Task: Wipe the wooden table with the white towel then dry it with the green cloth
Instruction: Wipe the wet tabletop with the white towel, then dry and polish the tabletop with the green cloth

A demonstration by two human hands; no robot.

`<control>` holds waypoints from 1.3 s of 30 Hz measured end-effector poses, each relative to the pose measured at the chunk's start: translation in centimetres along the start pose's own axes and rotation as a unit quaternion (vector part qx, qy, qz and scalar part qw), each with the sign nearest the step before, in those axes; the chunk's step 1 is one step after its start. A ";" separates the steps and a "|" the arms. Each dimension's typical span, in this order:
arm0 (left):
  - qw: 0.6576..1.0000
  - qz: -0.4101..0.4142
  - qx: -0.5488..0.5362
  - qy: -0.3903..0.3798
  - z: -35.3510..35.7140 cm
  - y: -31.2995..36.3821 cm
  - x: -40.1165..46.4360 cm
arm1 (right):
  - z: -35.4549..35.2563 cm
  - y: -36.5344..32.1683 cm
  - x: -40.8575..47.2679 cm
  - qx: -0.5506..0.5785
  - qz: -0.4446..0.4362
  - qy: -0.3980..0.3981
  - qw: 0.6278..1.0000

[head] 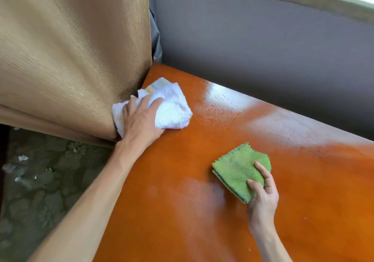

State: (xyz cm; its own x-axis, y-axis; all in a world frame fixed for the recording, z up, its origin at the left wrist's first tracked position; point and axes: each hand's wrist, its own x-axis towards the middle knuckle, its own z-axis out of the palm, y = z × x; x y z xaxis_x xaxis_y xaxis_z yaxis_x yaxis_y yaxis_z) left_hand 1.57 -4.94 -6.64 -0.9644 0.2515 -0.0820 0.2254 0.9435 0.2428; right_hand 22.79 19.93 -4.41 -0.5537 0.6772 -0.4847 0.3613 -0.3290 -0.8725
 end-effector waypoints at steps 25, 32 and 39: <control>0.960 0.163 -0.218 0.062 -3.2 7.6 -6.5 | -1.5 2.3 -5.4 -0.148 0.010 -0.139 0.979; 0.917 0.000 -0.385 -0.105 0.2 8.9 -32.7 | -2.5 2.5 -13.0 -0.288 0.038 -0.327 0.899; 0.889 -0.220 -0.397 -0.061 1.0 8.2 -40.2 | -5.3 5.1 -19.1 -0.390 0.002 -0.419 0.820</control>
State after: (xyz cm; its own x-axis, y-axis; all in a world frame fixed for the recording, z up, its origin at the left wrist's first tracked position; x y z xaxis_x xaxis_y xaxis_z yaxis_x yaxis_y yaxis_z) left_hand 42.31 -7.09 -2.33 -0.9021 -0.0378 -0.4299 -0.3854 0.5186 0.7632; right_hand 39.22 8.79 0.71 -0.7535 -0.1211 -0.6463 0.5539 0.4127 -0.7231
